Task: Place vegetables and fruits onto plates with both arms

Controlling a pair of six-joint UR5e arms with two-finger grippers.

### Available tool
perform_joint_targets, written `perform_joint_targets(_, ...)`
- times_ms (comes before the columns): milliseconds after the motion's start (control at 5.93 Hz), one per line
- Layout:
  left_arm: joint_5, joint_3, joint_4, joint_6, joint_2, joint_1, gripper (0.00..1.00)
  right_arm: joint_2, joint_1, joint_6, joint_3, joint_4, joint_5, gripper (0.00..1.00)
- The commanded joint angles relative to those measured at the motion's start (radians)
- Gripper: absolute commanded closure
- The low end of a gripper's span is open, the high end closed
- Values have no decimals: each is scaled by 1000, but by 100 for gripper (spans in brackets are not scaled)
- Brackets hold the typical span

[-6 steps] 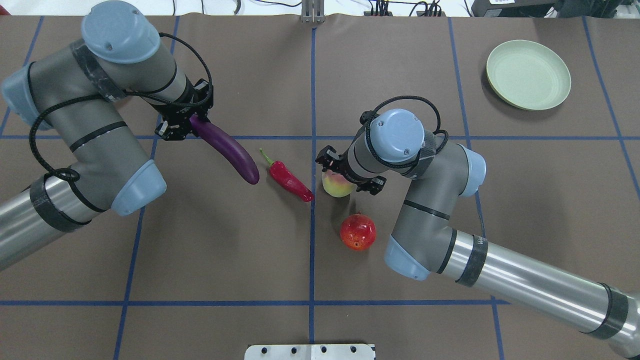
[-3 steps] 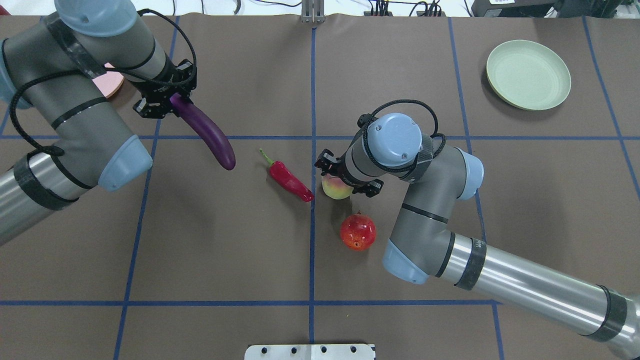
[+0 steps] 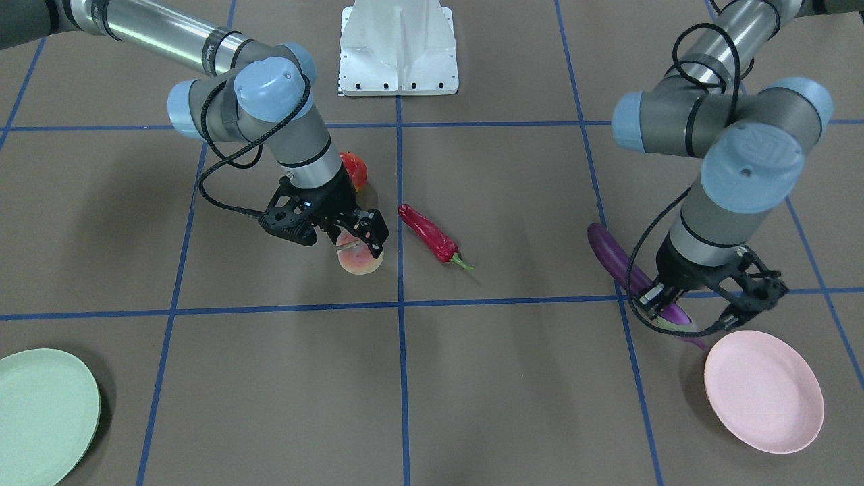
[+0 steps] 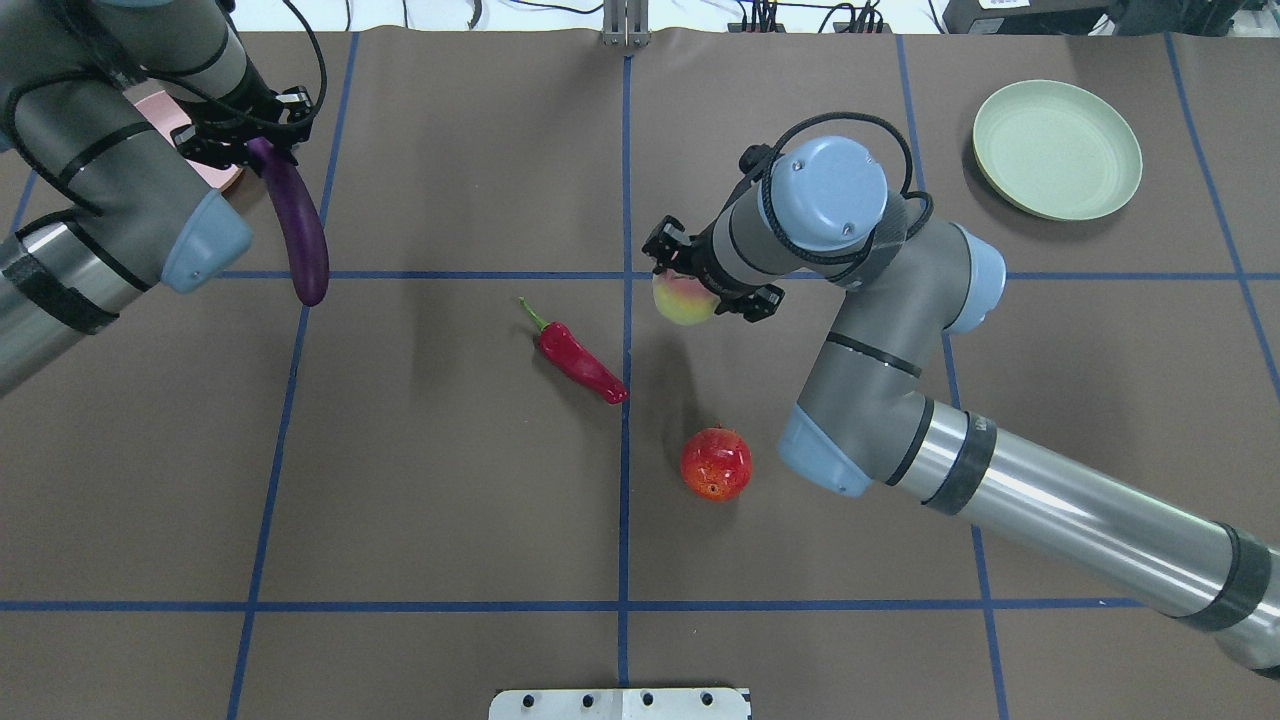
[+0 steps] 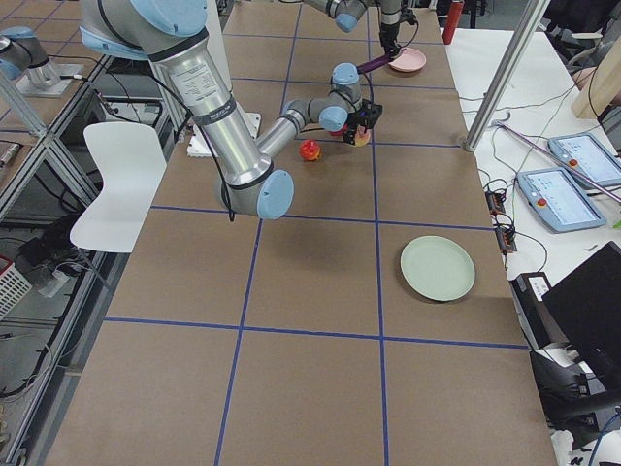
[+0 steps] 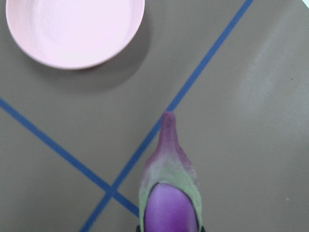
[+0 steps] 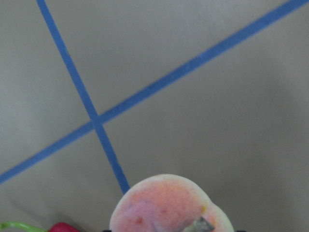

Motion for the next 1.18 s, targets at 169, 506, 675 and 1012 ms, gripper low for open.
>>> perform_joint_targets(169,-140,347,-125,454,-52,-150,100,-44,177,-165,-19,-5,55,100)
perform_joint_targets(506,-124,639,-230,455,-197,-184,100,-84,286,-376,-87,1,148,100)
perform_joint_targets(675,-90,695,-259,453,-233,-189,100,-86,338,-472,-153,2,165,100)
perform_joint_targets(1012,-4,804,-387,447,-263,-187,100,-89,452,-718,-296,4,245,100)
